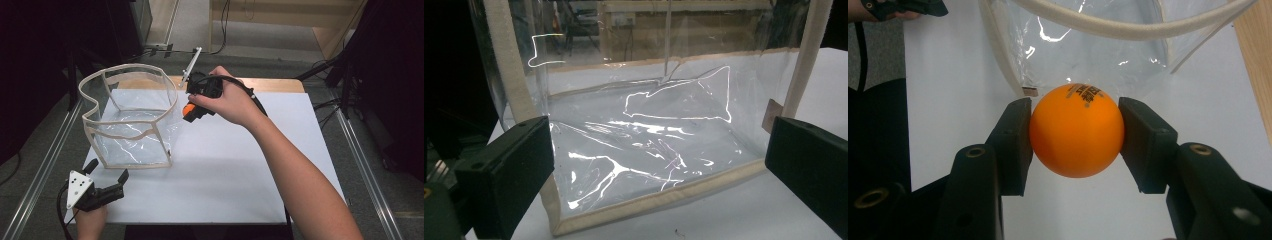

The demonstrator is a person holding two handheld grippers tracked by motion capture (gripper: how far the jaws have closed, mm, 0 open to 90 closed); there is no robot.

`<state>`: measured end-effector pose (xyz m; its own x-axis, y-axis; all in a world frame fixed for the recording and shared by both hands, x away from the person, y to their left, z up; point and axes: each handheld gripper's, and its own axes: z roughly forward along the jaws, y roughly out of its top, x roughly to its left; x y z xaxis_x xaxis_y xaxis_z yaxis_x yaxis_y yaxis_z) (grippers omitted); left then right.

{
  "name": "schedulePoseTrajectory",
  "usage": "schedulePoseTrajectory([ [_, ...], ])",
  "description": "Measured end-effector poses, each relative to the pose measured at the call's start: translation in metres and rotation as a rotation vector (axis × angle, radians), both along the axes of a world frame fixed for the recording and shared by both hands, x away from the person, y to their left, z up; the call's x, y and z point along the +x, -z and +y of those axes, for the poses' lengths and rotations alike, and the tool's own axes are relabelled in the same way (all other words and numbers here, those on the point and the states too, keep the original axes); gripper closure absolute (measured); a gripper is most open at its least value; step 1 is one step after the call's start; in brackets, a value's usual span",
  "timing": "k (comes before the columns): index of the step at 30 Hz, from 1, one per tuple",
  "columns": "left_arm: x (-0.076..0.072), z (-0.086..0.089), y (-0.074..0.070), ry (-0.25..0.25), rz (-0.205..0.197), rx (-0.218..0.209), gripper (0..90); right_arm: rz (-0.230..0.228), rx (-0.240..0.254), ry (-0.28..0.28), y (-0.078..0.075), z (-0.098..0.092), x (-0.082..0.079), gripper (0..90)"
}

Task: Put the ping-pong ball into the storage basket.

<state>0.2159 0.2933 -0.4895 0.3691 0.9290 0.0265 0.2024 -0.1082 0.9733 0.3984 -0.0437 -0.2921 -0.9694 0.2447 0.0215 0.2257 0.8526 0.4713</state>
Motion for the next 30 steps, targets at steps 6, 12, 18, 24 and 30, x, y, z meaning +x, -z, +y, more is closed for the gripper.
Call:
schedulePoseTrajectory([
  [6, 0.000, 0.000, 0.000, 0.001, 0.000, 0.002, 0.0, -0.002, -0.001, -0.004, -0.005, 0.002, 0.000, 47.9],
  [12, 0.000, 0.000, 0.000, 0.001, 0.000, 0.000, 0.0, -0.005, 0.006, -0.008, -0.009, 0.004, -0.001, 47.9],
  [18, 0.000, 0.000, 0.000, 0.001, 0.000, 0.001, 0.0, -0.009, 0.004, -0.013, -0.015, 0.007, -0.001, 47.9],
  [24, 0.000, 0.000, 0.000, 0.001, 0.001, 0.001, 0.0, -0.014, 0.007, -0.017, -0.018, 0.011, -0.001, 47.9],
  [30, 0.000, 0.000, 0.000, 0.001, 0.001, 0.000, 0.0, -0.016, 0.006, -0.024, -0.024, 0.013, 0.000, 47.9],
])
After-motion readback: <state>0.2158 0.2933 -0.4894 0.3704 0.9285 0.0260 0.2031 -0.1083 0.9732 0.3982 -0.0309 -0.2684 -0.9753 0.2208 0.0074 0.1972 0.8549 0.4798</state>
